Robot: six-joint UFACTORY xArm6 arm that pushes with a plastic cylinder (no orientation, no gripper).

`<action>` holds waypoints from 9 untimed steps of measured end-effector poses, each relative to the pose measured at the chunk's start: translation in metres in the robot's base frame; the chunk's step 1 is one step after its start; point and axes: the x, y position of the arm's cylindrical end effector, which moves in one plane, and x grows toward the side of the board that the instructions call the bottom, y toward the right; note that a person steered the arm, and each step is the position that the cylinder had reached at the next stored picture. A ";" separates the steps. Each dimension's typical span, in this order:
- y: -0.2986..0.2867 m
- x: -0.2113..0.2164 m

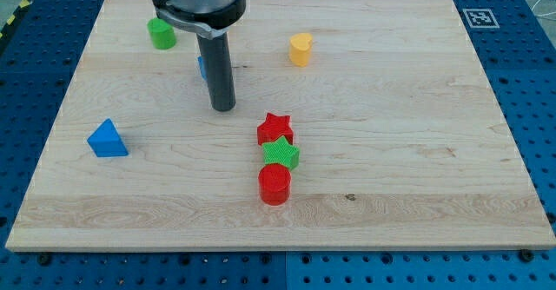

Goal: Point at the blue triangle

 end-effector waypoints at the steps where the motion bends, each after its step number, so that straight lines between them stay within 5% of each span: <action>1: -0.005 0.018; 5: -0.074 0.095; 9: -0.140 0.097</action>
